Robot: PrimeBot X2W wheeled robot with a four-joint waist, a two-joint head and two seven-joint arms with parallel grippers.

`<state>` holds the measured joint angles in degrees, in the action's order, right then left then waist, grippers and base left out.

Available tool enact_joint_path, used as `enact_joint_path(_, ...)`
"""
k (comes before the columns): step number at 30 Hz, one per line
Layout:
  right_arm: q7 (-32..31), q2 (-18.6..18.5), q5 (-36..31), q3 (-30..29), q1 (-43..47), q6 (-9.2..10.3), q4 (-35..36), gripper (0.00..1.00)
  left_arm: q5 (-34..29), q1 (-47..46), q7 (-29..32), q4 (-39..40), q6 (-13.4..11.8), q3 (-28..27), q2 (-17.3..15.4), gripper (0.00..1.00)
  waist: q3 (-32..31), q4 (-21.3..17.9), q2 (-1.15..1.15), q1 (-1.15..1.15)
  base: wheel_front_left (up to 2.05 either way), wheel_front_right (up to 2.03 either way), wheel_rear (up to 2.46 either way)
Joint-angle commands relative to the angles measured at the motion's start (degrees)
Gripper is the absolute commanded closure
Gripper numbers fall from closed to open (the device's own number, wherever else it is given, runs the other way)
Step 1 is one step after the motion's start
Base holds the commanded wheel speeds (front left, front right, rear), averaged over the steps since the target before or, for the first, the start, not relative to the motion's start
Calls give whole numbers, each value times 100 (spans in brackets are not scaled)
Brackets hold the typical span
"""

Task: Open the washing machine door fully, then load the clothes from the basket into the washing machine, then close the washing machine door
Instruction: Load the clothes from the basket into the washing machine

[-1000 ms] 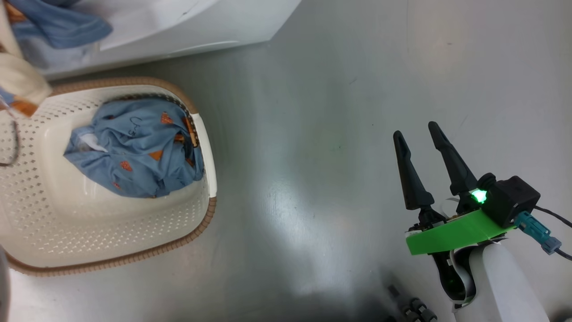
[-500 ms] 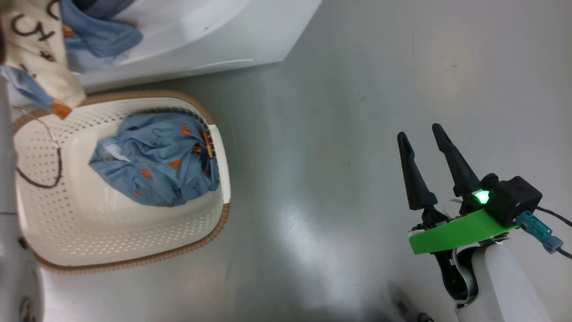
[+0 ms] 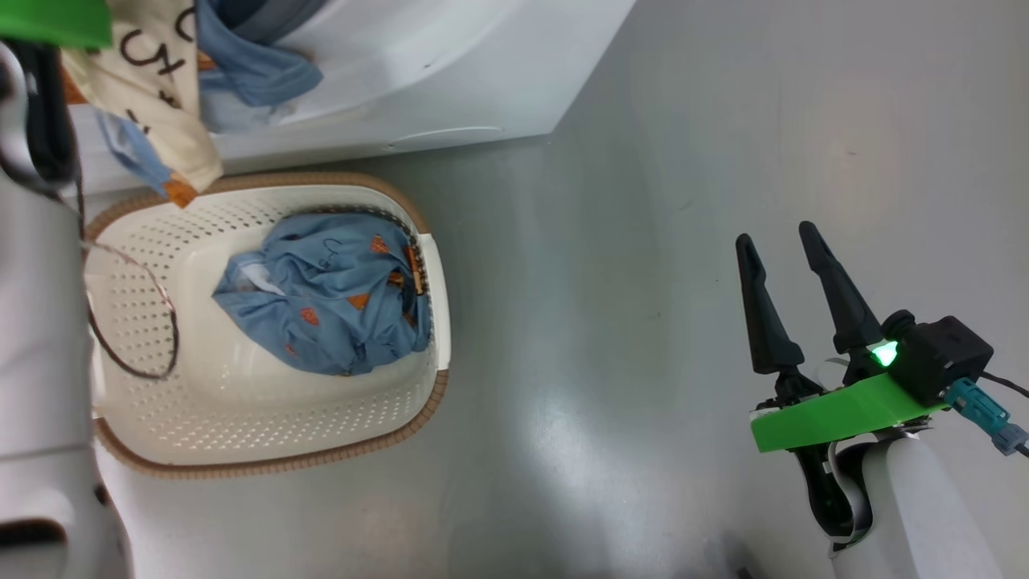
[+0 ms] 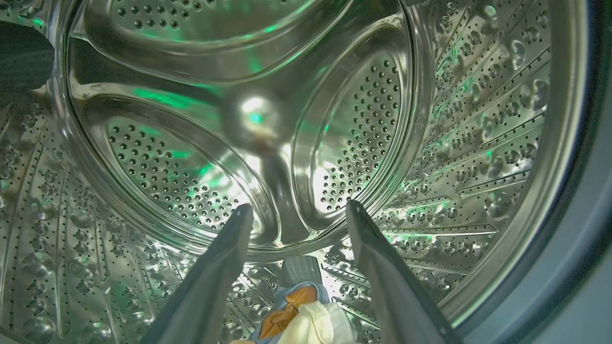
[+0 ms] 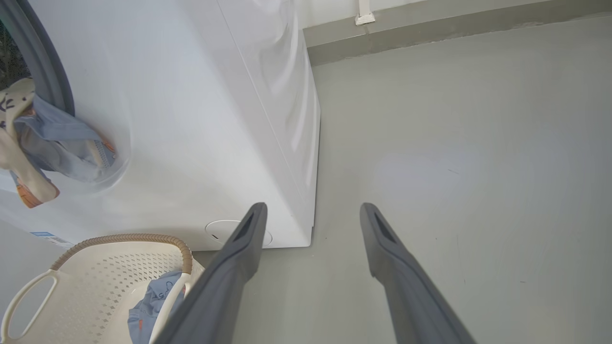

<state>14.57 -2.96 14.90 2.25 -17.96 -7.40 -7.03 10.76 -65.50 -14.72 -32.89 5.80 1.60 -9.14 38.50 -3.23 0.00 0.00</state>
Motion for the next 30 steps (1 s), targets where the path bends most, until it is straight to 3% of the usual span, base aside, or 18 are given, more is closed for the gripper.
enact_joint_path(1, 43, 8, -8, 83, 11, -9, 111, 0, 22, 256, -28, 291, -27, -121, -206, 0, -49, 54, 0, 0, 0, 0, 0)
enact_joint_path(14, 43, 8, 9, 49, 104, -9, 101, 0, -74, 1624, -28, 1365, -84, -369, -27, 0, -250, 235, 0, 0, 0, 0, 0)
enact_joint_path(30, 43, 8, -56, 57, 169, -9, 66, 0, -152, 3255, -28, 2087, -143, -498, 407, 0, -405, 364, 0, 0, 0, 0, 0)
